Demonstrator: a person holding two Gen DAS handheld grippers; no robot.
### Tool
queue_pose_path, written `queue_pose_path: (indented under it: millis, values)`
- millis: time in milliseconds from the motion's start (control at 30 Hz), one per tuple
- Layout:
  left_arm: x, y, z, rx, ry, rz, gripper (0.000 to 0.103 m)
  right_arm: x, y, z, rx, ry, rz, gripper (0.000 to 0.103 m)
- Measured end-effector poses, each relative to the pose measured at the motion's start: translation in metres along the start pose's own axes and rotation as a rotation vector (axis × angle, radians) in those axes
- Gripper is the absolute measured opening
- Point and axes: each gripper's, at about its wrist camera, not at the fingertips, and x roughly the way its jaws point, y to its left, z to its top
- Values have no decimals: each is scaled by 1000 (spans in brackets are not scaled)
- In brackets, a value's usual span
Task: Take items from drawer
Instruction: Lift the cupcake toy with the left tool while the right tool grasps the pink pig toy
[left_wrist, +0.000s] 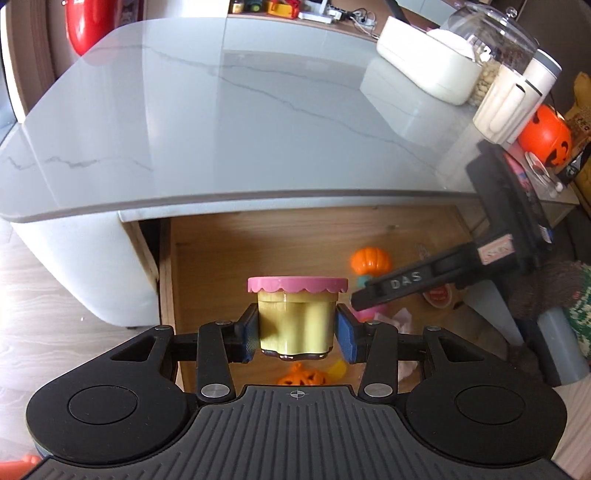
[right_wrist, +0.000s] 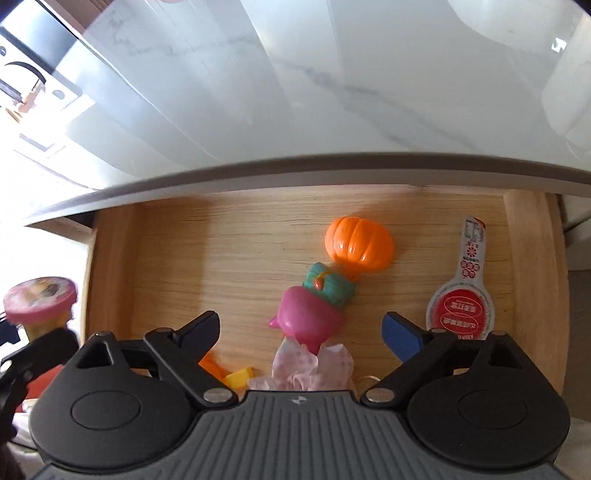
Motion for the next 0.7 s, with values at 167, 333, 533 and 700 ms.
queue_pose_path:
  millis: [167,333,533,700]
  values:
    - [0,0,-14,53,8,40,47,31,10,12,9,106,-67,83]
    - [-6,-9,-17,104,-17,31,47,51,9,16,8,206,-125,62]
    - [-7,-12,-18,117,-23,20,47,42,18,10,-97,173,-131,41]
    - [0,-8,-18,96,3,-1,47,1,21,-7,-191,105,-59,35]
